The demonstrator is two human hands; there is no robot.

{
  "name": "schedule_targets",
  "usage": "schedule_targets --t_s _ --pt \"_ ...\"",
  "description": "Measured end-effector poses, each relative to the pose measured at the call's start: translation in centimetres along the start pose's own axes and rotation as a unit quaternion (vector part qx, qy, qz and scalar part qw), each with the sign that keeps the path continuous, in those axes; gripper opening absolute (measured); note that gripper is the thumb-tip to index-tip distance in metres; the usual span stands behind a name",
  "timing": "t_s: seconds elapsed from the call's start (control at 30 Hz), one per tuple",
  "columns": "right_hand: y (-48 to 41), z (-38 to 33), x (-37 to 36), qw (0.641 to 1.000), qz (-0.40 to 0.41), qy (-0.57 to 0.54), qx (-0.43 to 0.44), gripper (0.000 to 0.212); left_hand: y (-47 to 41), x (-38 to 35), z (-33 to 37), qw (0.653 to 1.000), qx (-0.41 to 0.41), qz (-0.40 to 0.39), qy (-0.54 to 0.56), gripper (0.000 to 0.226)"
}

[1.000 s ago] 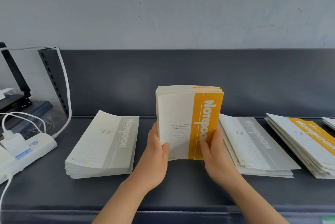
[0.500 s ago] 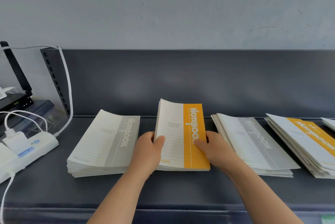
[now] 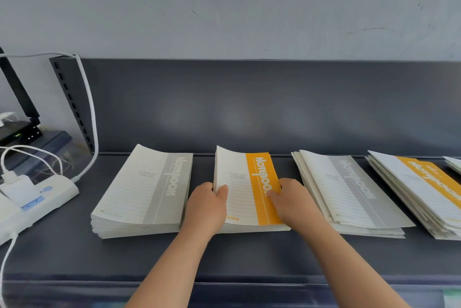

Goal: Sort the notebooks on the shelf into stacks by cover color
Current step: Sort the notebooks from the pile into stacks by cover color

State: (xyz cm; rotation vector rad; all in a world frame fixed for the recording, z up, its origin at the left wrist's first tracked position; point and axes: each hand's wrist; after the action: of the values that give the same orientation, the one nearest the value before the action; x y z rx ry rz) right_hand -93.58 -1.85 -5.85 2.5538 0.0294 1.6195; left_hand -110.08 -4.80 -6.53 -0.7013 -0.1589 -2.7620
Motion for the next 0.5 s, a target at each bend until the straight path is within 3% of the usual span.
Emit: schedule_targets --t_s 0.1,0.23,0.37,0.5 --pt "0.3 -0.1 0.1 1.000 0.017 0.021 0.004 0.014 0.2 0.3 0.5 1.000 -0.001 -0.004 -0.009 0.034" --pt "1.5 -0.2 1.2 0.991 0.100 0.062 0.056 0.037 1.1 1.1 2.2 0.995 -0.045 0.032 -0.084 0.044" --pt "2.7 0.0 2.2 0.976 0.177 0.077 0.100 0.033 1.9 1.6 3.5 0.971 -0.127 0.096 -0.178 0.045" --pt "2.9 2.0 3.1 0.966 0.223 0.095 0.095 0.023 2.8 0.5 5.5 0.955 -0.192 0.083 -0.212 0.048"
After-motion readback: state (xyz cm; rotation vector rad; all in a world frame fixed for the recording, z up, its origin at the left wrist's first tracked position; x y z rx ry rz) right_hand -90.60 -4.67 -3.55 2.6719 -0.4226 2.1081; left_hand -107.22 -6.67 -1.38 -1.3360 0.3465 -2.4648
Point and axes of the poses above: each hand's wrist, its own y-axis away from the middle knuckle, its own x-axis out of the back of the hand, z = x × y, and after that the axes turned 11 degrees about y, right-handed
